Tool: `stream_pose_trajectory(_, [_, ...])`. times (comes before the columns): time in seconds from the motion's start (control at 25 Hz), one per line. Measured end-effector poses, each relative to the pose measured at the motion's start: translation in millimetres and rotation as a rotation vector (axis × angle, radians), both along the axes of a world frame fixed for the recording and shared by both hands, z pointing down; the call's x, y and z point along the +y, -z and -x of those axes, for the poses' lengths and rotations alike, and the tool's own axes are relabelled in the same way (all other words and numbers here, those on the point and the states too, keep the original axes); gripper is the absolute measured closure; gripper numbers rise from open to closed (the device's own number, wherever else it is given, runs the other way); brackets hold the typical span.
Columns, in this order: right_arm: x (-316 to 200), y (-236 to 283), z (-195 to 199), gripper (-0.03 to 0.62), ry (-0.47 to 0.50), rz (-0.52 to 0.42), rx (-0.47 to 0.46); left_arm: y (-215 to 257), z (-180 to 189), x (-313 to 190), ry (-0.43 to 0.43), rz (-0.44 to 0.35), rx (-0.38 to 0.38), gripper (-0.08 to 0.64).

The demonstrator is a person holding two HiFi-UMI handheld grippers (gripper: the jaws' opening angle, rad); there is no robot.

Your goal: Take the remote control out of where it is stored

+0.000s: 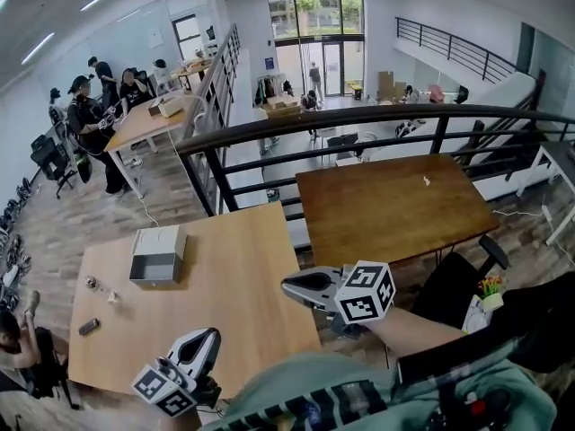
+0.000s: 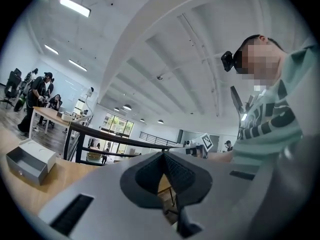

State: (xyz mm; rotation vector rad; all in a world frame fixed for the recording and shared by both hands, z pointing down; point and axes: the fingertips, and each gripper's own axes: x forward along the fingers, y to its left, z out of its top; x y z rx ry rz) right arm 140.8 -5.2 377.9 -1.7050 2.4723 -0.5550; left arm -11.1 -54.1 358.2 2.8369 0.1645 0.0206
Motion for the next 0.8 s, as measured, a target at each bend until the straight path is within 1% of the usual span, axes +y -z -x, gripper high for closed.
stream_pose_trajectory(0.16, [1.6,-2.8,-14.8,0.597,0.035,0.000,0.020,-9.6,-9.1,7.3,0.042,0.011,0.008,0.557])
stream_pose_trajectory(0.28, [-3.9,7.3,-11.8,0.597,0.058,-0.001,0.036,-3.3,-7.0,8.3,0.060,0.017,0.013,0.557])
stream_pose_trajectory(0.44, [-6.7,5.3,-9.7,0.597,0.080,-0.002,0.042,-4.2,-8.0,11.7,0.062,0.013,0.008,0.557])
stream_pose_trajectory(0.56, [-6.1,-2.7,-14.1,0.597,0.083,-0.006,0.033,-9.8,-10.1,13.4,0.064,0.003,-0.002,0.557])
stream_pose_trajectory(0.8, [-3.0,-2.6,-14.7,0.597,0.087,-0.011,0.017,-6.7,-7.3,15.0,0.070,0.001,-0.018,0.557])
